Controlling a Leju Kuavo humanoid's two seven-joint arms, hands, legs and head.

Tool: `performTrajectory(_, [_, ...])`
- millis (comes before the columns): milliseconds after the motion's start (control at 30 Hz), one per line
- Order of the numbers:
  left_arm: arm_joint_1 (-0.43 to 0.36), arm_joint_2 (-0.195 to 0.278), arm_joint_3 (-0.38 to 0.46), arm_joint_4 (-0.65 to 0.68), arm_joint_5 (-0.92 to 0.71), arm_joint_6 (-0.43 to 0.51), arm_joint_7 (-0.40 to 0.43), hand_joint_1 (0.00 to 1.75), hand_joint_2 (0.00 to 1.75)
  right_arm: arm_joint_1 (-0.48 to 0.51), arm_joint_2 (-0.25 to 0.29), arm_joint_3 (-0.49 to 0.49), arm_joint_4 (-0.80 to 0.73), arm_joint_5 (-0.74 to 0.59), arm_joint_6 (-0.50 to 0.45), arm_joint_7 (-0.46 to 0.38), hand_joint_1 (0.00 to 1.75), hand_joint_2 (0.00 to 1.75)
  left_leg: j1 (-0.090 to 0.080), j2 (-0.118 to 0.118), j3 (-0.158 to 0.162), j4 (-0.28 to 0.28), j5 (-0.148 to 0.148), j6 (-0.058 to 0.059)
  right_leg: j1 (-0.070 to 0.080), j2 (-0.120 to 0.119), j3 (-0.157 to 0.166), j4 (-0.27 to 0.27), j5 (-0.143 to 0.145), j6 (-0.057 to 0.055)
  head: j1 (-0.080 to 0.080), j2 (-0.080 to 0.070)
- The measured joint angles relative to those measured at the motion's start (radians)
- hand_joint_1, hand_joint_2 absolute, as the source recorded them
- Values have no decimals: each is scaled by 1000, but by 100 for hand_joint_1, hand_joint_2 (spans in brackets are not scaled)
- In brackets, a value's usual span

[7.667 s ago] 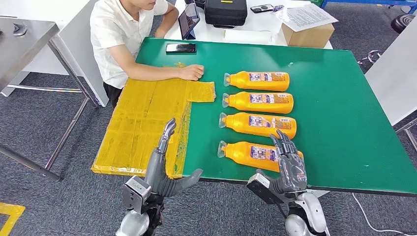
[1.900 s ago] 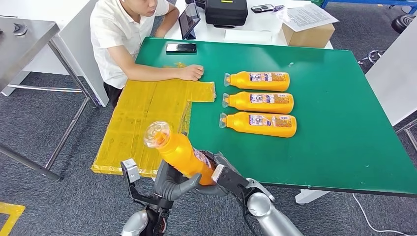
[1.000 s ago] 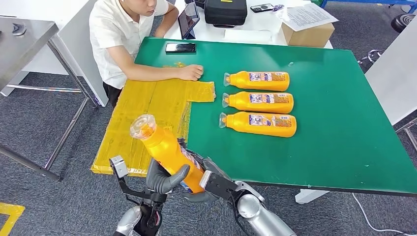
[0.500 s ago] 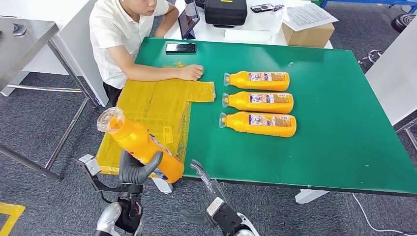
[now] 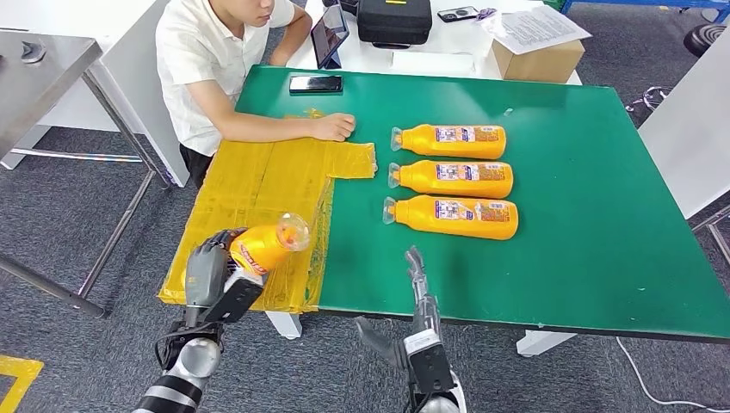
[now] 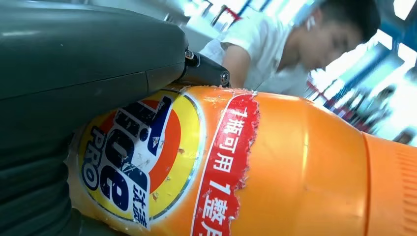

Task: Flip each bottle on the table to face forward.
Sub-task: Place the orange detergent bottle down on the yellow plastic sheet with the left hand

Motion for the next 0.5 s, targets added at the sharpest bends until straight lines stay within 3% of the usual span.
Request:
performTrajectory(100, [-74, 33, -22, 117, -227, -52, 59, 175, 175, -1, 13, -40, -20, -10, 12, -1, 0, 175, 0, -1, 0, 0, 0, 0, 0, 0, 1, 0, 0, 0, 0, 0])
performTrajectory(200, [-152, 50, -52, 229, -356, -91, 63, 175, 175, -3, 24, -68, -25, -11, 48, -1, 0, 175, 0, -1, 1, 0, 0, 0, 0, 0, 2, 0, 0, 0, 0, 0])
performTrajectory(400, [-270, 67, -129, 412, -473, -134, 18, 174, 175, -11, 38, -79, -16, -12, 88, -1, 0, 175, 0, -5, 5, 0, 1, -1, 0, -3, 7, 0, -1, -1, 0, 0])
performTrajectory(500, [-309, 66, -143, 467, -459, -159, -2, 144, 175, -15, 43, -79, -7, -19, 88, -1, 0, 175, 0, -7, 8, 0, 1, -1, 0, -6, 9, 0, -2, -2, 0, 0])
